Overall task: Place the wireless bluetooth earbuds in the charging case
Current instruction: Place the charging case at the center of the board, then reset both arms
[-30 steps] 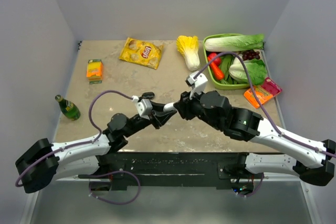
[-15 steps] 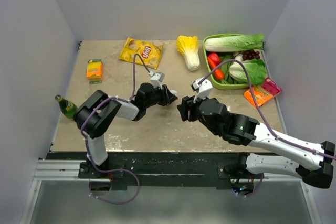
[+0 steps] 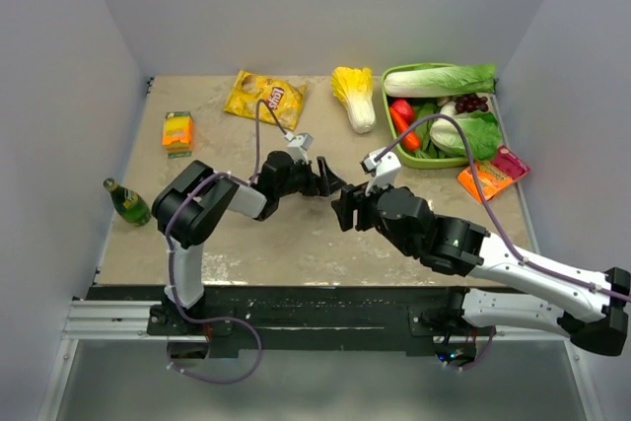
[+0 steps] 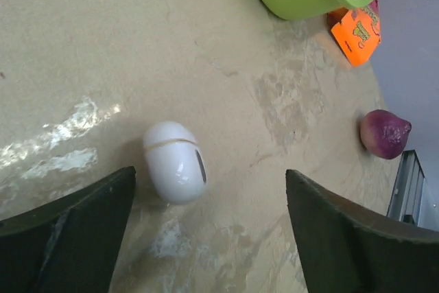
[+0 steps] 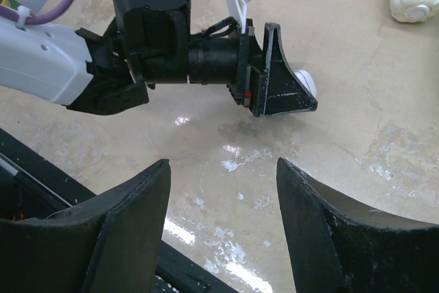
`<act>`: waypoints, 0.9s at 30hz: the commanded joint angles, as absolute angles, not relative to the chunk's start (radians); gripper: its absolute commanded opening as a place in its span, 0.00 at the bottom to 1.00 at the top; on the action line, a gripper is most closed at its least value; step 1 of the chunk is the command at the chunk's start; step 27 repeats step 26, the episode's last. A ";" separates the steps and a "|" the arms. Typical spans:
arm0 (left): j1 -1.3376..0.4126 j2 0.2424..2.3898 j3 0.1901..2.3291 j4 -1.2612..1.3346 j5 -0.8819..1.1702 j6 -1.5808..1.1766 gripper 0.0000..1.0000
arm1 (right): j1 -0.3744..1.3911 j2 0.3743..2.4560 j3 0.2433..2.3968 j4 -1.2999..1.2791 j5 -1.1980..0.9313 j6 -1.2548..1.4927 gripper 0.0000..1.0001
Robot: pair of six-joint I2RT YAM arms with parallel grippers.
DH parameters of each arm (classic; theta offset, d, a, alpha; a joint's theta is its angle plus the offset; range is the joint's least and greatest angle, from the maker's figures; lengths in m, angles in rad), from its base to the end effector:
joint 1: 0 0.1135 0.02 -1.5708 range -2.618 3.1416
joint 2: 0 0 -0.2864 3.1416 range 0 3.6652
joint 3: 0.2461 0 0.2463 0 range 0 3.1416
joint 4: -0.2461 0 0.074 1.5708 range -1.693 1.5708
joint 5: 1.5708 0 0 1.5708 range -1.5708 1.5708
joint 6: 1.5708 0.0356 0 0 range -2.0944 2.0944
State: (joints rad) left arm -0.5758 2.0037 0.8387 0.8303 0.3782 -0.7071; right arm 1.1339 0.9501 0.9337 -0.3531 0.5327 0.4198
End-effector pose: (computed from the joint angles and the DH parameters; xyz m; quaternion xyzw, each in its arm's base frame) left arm 0.3206 -0.2238 0.1425 0.0562 0.8059 -0.4633 0.3643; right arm 0.0971 0.1653 0.3648 -0.1388 0.7977 0.2274 0.5411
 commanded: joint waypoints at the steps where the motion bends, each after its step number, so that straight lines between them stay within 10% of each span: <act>1: -0.546 1.938 0.798 0.687 0.308 -0.684 0.98 | 1.137 0.927 0.937 -0.339 0.546 0.434 0.66; 20: -0.678 1.282 0.667 0.072 -0.416 -0.857 1.00 | 1.137 0.790 0.724 -0.134 0.681 0.459 0.70; 27: -0.707 1.157 0.634 0.071 -0.400 -0.735 1.00 | 1.138 0.804 0.749 -0.155 0.722 0.482 0.98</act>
